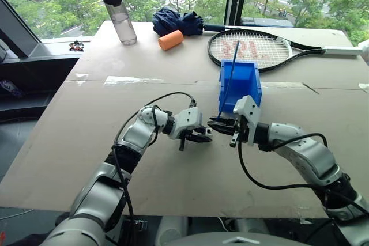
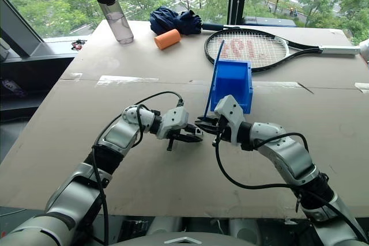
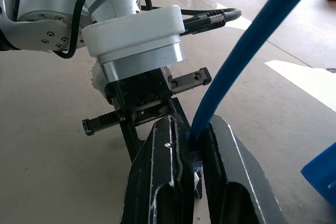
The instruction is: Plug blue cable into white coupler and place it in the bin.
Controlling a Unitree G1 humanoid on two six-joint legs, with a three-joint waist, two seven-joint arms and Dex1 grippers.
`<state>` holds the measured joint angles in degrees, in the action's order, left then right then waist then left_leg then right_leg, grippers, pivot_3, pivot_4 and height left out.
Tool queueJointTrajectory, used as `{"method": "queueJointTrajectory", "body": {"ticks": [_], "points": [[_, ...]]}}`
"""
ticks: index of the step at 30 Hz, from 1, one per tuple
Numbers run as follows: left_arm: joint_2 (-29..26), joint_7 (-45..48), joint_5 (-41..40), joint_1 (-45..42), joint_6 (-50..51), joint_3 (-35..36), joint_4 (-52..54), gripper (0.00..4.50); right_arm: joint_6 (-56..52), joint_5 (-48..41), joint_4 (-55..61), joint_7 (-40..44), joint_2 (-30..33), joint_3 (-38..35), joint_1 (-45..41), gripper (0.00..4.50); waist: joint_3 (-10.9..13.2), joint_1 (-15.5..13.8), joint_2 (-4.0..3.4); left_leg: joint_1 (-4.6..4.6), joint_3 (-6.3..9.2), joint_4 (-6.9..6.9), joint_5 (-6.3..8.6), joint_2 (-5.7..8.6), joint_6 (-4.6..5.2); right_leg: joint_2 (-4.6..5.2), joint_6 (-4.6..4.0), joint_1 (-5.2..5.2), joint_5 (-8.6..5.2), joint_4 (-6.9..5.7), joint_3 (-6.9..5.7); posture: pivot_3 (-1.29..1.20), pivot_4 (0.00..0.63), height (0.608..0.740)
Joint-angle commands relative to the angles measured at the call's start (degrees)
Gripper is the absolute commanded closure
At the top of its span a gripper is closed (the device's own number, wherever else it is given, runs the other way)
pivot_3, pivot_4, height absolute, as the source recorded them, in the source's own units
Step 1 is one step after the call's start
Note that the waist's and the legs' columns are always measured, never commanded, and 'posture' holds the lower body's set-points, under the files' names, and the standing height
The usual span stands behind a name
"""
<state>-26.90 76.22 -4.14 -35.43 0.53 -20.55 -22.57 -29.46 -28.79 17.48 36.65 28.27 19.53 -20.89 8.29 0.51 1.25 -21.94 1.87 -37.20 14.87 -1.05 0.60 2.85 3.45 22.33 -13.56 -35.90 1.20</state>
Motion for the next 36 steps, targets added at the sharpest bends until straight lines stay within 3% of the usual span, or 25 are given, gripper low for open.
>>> {"method": "queueJointTrajectory", "body": {"ticks": [1,19,36], "points": [[0.72,0.61,-0.01,-1.06,0.20,-0.09,0.08,3.97,1.16,1.49,-0.78,2.50,-1.18,-0.61,-1.18,4.50,0.00,-0.04,0.00,0.00,0.00,0.00,0.00,0.00,0.00,0.00,0.00,0.00,0.00,0.00,0.00,0.00,0.150,0.740],[0.73,1.53,0.10,-1.17,-0.02,-0.06,0.66,3.97,9.30,16.02,-9.47,12.78,0.75,5.03,-1.27,4.50,-0.04,0.05,-0.01,0.14,0.00,-0.01,0.00,0.01,0.00,0.00,0.01,-0.12,0.00,-0.02,0.00,0.00,0.150,0.740],[1.58,0.93,-0.25,-0.39,0.81,0.30,2.03,3.97,13.25,21.79,-16.39,20.30,-1.15,8.26,-3.42,4.50,-0.08,0.13,-0.04,0.20,0.04,-0.02,0.00,0.01,0.00,0.00,0.01,-0.16,0.00,-0.09,-0.04,0.00,0.150,0.740]]}}
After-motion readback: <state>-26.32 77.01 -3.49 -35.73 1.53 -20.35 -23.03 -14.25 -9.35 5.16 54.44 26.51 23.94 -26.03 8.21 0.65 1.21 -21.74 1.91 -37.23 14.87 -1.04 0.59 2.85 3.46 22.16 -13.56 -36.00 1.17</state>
